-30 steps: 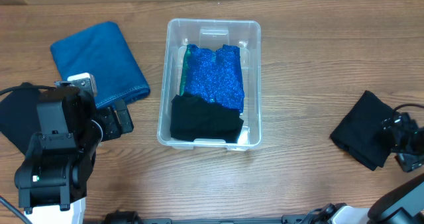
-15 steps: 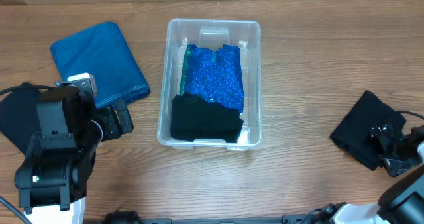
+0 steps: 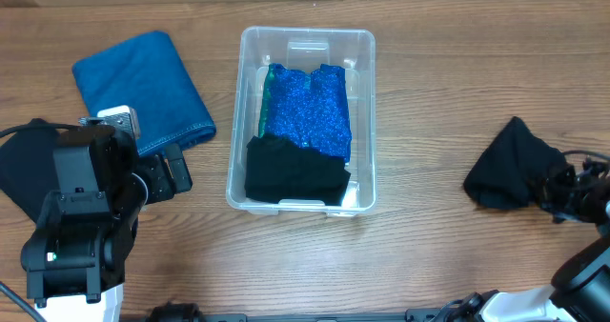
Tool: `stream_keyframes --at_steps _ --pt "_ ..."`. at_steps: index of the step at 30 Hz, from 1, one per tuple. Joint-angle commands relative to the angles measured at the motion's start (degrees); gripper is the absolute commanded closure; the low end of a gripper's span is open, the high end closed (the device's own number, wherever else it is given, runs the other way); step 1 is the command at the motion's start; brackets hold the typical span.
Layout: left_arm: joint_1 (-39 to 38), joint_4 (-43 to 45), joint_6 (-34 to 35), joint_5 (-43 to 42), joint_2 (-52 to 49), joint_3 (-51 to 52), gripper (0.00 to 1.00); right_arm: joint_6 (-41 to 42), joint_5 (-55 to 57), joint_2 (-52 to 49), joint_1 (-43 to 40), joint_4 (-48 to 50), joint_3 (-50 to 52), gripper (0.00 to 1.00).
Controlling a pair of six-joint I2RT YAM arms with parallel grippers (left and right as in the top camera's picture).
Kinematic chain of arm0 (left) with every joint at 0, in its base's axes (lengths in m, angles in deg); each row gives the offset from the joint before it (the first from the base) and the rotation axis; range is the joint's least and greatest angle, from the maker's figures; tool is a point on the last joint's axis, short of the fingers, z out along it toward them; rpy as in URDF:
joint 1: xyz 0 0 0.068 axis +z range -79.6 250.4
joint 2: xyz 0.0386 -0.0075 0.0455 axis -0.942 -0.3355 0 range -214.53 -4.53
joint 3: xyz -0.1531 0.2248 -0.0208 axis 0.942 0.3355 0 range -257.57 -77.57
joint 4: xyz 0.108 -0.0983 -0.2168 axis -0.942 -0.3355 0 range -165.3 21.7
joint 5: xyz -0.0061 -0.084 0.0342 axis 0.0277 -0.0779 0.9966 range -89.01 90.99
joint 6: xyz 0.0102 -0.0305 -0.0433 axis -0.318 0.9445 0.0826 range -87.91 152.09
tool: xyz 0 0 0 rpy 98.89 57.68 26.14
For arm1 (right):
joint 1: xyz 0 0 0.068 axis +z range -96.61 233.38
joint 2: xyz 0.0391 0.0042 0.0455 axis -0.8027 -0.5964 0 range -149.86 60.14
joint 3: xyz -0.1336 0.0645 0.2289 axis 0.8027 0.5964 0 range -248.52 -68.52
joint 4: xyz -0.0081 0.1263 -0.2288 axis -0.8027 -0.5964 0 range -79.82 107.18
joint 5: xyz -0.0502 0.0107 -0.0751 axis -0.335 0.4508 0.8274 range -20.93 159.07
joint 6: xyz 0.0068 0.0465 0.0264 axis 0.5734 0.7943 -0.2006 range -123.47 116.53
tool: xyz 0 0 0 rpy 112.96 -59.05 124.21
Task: Pack container
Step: 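Grasp the second black cloth on the right with the right gripper, then lay the second black cloth on top of the sequined cloth in the bin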
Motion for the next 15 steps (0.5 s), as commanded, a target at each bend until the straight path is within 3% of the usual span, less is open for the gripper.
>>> stream_keyframes --at_steps 1,8,12,15 --pt "-0.33 0.02 -1.29 0.55 0.04 -1.49 0.0 -5.01 -11.47 5.6 4.35 -3.28 -9.05 0.96" --pt "-0.33 0.02 -1.29 0.55 0.04 -1.49 0.0 -9.09 -9.51 15.32 24.83 -11.58 -27.89 0.96" --pt "-0.33 0.02 -1.29 0.55 0.04 -1.49 0.0 -8.13 -2.71 16.74 42.66 -10.75 -35.93 0.96" --pt "-0.33 0.0 -1.29 0.55 0.04 -1.49 0.0 -2.95 6.36 16.31 56.28 -5.27 -36.54 0.96"
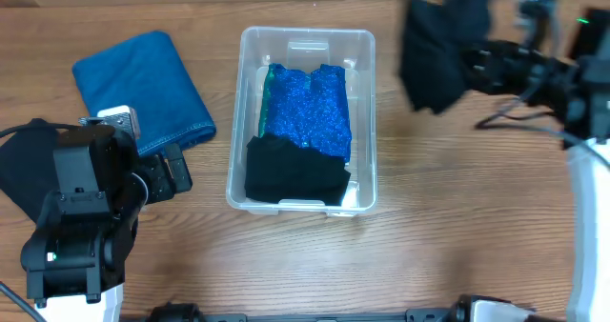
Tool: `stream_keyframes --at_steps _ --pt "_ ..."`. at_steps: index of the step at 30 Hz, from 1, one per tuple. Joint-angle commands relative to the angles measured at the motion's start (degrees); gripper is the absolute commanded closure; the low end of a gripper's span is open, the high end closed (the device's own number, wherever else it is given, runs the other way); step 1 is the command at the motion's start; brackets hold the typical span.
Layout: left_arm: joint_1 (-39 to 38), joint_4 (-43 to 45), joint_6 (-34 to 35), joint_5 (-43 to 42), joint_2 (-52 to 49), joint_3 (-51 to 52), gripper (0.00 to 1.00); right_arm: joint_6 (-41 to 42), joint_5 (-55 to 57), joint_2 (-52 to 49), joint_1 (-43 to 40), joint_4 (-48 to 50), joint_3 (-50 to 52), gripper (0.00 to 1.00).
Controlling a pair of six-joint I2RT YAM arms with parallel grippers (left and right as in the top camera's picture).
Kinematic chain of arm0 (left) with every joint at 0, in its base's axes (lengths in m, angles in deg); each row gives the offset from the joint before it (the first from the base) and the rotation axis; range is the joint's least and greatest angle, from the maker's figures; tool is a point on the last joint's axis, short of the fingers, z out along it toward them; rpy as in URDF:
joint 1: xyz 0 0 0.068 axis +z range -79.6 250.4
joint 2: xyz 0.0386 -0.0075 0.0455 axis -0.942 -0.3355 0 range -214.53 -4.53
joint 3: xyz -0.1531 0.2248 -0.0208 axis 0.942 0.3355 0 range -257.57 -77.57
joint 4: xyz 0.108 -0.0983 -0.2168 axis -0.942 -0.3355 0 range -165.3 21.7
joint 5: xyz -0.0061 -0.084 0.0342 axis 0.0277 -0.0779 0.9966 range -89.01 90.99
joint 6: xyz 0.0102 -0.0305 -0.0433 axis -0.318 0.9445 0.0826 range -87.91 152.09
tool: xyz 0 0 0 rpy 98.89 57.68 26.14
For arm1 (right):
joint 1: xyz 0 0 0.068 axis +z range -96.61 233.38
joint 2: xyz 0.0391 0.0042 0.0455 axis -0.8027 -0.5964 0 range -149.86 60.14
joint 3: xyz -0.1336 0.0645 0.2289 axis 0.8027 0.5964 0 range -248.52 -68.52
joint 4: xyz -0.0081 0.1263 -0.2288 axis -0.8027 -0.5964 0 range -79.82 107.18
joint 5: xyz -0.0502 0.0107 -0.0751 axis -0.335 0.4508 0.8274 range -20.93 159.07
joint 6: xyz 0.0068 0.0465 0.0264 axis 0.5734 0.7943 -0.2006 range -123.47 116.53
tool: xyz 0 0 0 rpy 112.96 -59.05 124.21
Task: Pack container
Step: 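Lay the second black cloth on top of the sequined cloth in the bin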
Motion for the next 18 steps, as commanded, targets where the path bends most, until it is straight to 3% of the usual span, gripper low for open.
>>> stream_keyframes --at_steps 1,4,7,18 --pt "-0.33 0.0 -1.27 0.55 0.04 -1.49 0.0 5.81 11.58 -0.81 13.86 4.37 -1.31 0.96" --pt "-0.33 0.0 -1.27 0.55 0.04 -1.49 0.0 8.52 15.56 -5.16 23.06 8.26 -1.31 0.96" --pt "-0.33 -0.02 -1.27 0.55 0.04 -1.49 0.0 11.43 16.41 -10.99 27.19 11.15 -1.31 0.96" --pt "-0.33 -0.42 -1.29 0.55 0.02 -1.49 0.0 12.22 18.25 -23.98 27.74 15.58 -1.31 0.96"
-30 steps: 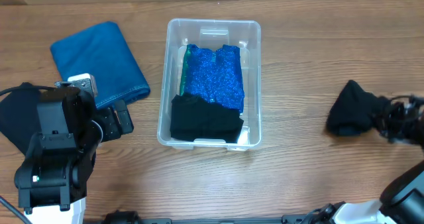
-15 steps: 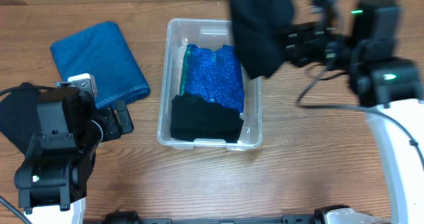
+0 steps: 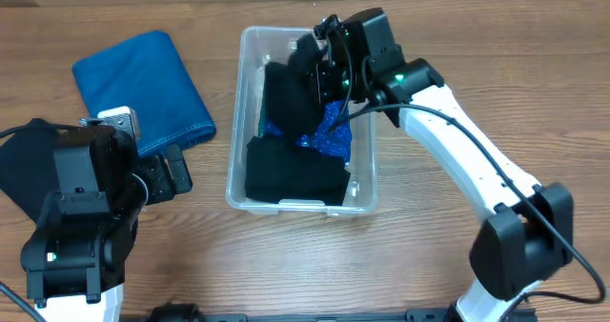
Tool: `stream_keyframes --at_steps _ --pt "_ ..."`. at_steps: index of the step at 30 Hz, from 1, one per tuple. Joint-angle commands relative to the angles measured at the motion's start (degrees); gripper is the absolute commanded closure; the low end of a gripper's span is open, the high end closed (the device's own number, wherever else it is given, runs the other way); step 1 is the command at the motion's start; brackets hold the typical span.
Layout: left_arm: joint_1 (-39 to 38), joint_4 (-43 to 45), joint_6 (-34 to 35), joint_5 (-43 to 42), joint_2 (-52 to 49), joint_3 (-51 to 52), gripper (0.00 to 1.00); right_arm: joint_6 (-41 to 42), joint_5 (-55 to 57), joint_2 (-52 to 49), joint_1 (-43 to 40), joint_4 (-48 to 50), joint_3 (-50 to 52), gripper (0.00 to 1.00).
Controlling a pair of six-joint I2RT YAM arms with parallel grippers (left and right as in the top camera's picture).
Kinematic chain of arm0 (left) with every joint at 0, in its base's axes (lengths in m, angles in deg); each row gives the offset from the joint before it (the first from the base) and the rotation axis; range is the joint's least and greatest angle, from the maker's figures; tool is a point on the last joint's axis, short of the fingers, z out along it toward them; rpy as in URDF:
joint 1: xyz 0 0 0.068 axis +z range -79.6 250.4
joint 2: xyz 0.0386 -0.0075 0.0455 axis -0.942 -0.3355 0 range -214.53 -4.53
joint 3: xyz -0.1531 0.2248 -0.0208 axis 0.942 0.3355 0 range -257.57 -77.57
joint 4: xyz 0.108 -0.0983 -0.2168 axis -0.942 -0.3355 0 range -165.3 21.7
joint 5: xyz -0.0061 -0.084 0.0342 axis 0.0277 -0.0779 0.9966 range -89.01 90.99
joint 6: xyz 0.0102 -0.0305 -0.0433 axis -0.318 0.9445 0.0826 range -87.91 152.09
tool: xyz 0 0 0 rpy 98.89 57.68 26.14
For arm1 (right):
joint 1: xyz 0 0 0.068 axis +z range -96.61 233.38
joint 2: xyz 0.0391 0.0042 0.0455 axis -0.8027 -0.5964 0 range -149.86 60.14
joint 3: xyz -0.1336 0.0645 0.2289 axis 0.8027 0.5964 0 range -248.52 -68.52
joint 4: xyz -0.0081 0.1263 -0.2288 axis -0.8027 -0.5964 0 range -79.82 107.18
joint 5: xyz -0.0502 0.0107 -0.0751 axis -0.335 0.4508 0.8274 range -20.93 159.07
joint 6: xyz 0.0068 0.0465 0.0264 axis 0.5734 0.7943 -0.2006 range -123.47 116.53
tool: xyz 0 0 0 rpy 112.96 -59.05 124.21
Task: Pack container
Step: 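Lay the second black cloth on top of the sequined cloth in the bin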
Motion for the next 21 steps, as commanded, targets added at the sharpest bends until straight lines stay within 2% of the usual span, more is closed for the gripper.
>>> stream_keyframes --at_steps 1,2,3,4,6,9,16,21 --pt "-0.35 0.02 -1.29 0.57 0.02 -1.49 0.0 0.46 2.71 0.68 -0.52 1.09 -0.76 0.96" --pt "-0.33 0.02 -1.29 0.57 0.02 -1.49 0.0 0.48 4.09 0.66 -0.72 0.9 -0.76 0.96" --pt "-0.33 0.0 -1.29 0.57 0.04 -1.49 0.0 0.7 6.71 0.66 -1.09 0.31 -0.76 0.92" --pt "-0.35 -0.04 -1.27 0.55 0.04 -1.49 0.0 2.12 11.08 0.66 -1.64 -0.7 -0.76 0.0" --pt "-0.33 -0.22 -1.27 0.55 0.04 -1.49 0.0 4.15 18.45 0.63 -2.69 -2.78 -0.76 0.0" --pt "-0.33 -0.61 -1.29 0.55 0.04 -1.49 0.0 4.11 22.95 0.63 -4.13 -5.84 -0.79 0.0" --pt "-0.35 -1.03 -1.29 0.57 0.04 -1.49 0.0 1.31 23.93 1.42 -4.81 -7.15 -1.7 0.0" --pt "-0.33 -1.07 -1.29 0.72 0.04 -1.49 0.0 3.5 24.46 4.76 -7.39 -10.45 -2.51 0.0"
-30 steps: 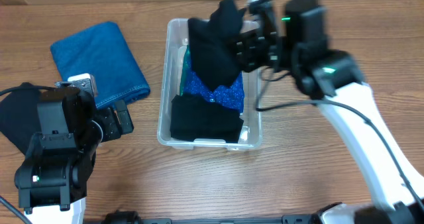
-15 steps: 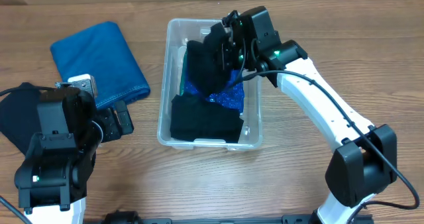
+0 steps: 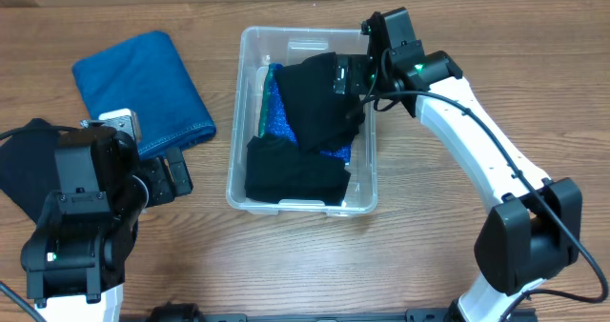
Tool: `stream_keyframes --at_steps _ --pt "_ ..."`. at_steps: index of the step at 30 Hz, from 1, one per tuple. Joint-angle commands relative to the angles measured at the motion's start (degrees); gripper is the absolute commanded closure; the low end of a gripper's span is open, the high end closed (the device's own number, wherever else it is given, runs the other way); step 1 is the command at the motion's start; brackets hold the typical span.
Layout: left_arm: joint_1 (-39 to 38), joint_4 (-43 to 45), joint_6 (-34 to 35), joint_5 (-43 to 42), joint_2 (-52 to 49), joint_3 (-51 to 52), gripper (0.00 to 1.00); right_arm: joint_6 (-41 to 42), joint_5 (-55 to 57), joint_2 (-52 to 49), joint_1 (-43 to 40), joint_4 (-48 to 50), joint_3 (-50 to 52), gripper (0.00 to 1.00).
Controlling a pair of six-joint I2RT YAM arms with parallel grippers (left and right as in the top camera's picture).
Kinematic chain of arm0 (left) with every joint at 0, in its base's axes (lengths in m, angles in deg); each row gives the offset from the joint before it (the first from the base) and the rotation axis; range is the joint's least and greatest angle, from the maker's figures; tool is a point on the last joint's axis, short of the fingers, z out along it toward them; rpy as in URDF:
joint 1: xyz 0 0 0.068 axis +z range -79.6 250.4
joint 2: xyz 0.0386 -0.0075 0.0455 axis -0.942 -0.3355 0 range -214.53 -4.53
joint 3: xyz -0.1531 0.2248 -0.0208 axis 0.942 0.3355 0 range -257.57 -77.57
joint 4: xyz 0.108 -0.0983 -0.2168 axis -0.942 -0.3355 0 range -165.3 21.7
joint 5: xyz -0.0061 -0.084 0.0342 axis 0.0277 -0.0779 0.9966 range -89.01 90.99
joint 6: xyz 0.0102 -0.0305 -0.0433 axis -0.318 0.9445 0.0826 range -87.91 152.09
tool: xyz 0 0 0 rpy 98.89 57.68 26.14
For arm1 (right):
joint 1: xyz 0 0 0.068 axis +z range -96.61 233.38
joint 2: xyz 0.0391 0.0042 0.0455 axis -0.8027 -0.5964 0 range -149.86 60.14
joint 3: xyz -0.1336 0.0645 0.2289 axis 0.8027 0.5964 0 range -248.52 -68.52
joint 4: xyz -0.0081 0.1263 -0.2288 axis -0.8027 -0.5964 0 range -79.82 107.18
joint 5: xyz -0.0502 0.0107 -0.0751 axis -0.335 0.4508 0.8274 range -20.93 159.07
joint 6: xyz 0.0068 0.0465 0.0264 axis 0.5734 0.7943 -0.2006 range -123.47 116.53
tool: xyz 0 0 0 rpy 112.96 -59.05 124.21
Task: Pack container
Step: 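Lay the second black cloth on top of the sequined cloth in the bin, then withdraw the right gripper and reach the left gripper to the left black cloth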
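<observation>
A clear plastic container stands mid-table. Inside lie a glittery blue cloth, a black cloth at the near end, and a second black cloth draped over the far half. My right gripper is at the container's right rim, touching that second black cloth; the dark fabric hides whether its fingers are still closed on it. A folded blue towel lies at the left. My left gripper rests near the towel's lower edge, and nothing shows between its fingers.
Another black cloth lies at the far left edge, partly under my left arm. The right arm stretches from the bottom right across the table to the container.
My right gripper has shifted right, from over the container's middle to its right rim. The black cloth it carried now lies spread lower over the blue glitter cloth. The left arm has not moved.
My right gripper was at the table's right edge by a bunched black cloth. Then it held that cloth raised at the back right. Then it hung over the container with the cloth dangling in, and now the cloth lies in the far half.
</observation>
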Motion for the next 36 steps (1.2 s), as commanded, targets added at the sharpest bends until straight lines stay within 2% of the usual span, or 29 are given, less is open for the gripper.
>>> stream_keyframes --at_steps 1,3,6,7,8,9,11,17,22,29,36 --pt "-0.33 -0.02 -1.29 0.72 0.11 -1.49 0.0 2.29 1.46 4.76 -3.82 -4.17 -2.38 0.0" --pt "-0.33 -0.04 -1.27 0.72 0.11 -1.49 0.0 5.51 1.51 4.46 -7.98 -8.79 -2.29 0.0" --pt "-0.33 0.09 -1.29 0.72 0.09 -1.49 0.0 5.55 1.42 3.28 -12.92 -10.78 -2.25 0.01" --pt "-0.33 0.11 -1.29 0.72 0.09 -1.49 0.0 3.82 1.44 2.89 -14.34 -10.78 -2.25 0.14" --pt "-0.33 0.09 -1.29 0.72 0.02 -1.49 0.0 2.6 1.49 2.54 -15.41 -10.78 -2.25 0.43" --pt "-0.33 0.09 -1.29 0.72 0.02 -1.49 0.0 2.64 1.46 2.21 -16.15 -10.75 -2.25 0.67" --pt "-0.33 0.09 -1.29 0.72 0.02 -1.49 0.0 2.64 0.92 1.4 -17.0 -10.8 -2.25 0.96" --pt "-0.33 0.09 -1.27 0.72 0.02 -1.49 0.0 -0.9 -5.66 -3.5 -15.23 -11.23 -2.19 0.96" --pt "-0.33 0.07 -1.27 0.72 0.02 -1.49 0.0 -10.21 -17.57 -7.65 -11.67 -8.2 -2.19 0.96" --pt "-0.33 -0.02 -1.27 0.72 0.04 -1.49 0.0 -13.92 -23.04 -7.63 -9.79 -2.95 -2.21 0.96" --pt "-0.33 0.0 -1.29 0.72 0.02 -1.49 0.0 -15.47 -24.92 -7.61 -9.81 -2.16 -2.25 0.96"
